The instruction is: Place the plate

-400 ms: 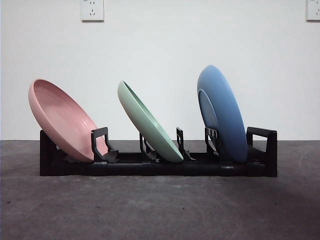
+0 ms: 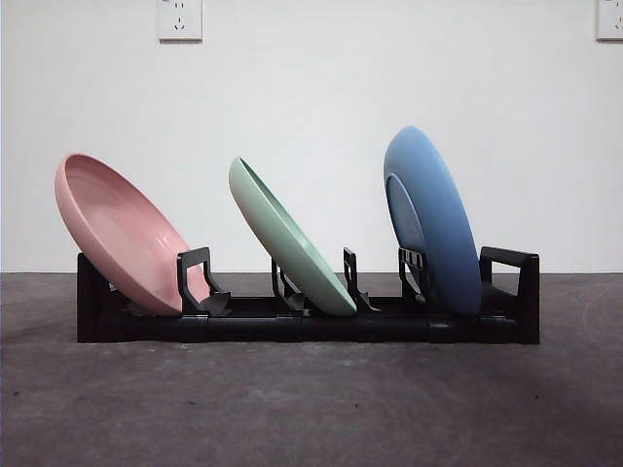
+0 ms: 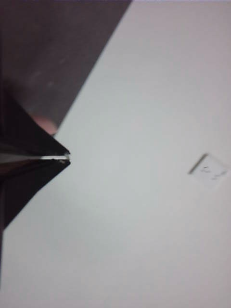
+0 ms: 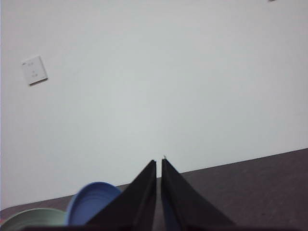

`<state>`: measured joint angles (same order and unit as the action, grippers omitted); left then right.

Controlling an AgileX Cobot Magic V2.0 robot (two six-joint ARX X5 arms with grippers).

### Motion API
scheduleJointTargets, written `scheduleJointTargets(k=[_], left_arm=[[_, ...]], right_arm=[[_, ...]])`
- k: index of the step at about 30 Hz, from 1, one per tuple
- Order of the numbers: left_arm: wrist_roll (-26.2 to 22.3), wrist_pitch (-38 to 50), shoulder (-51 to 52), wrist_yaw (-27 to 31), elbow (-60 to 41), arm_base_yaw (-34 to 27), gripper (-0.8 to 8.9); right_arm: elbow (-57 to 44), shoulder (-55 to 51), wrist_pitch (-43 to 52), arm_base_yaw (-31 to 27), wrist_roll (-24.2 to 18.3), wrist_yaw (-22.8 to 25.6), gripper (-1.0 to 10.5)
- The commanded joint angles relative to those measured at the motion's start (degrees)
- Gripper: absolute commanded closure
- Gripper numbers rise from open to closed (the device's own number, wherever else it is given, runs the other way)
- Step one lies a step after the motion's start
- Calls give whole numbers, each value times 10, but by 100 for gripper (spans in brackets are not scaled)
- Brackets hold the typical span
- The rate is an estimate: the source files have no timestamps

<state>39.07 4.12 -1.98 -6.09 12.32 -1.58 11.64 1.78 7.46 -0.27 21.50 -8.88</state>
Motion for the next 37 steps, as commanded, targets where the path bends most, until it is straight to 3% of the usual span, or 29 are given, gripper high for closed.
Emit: scheduleJointTargets(k=[1, 4, 11, 20, 26, 28, 30, 32, 37], left_arm=[[-11, -61, -25, -40, 65, 1, 802], [-51, -119, -65, -97, 130, 1, 802], [-112, -297, -188, -156, 278, 1, 802], [-123, -470, -342, -242, 407, 1, 802], [-134, -492, -394, -269, 455, 3, 794], [-134, -479, -397, -268, 461, 3, 707], [-134, -476, -398, -268, 461, 3, 518], [-134, -478, -398, -268, 461, 3, 406], [-134, -478, -396, -268, 461, 3, 411]], right_arm=[[58, 24, -70, 2, 9, -2, 931], [122, 66, -139, 2, 2, -9, 931], [250, 180, -266, 2, 0, -123, 931], [413, 339, -484, 2, 0, -224, 931], [470, 402, -531, 10, -4, -269, 928], [479, 416, -530, 13, -17, -276, 853], [483, 426, -530, 16, -17, -276, 669], [483, 433, -531, 19, -16, -276, 605], [484, 442, -533, 35, -15, -278, 619]])
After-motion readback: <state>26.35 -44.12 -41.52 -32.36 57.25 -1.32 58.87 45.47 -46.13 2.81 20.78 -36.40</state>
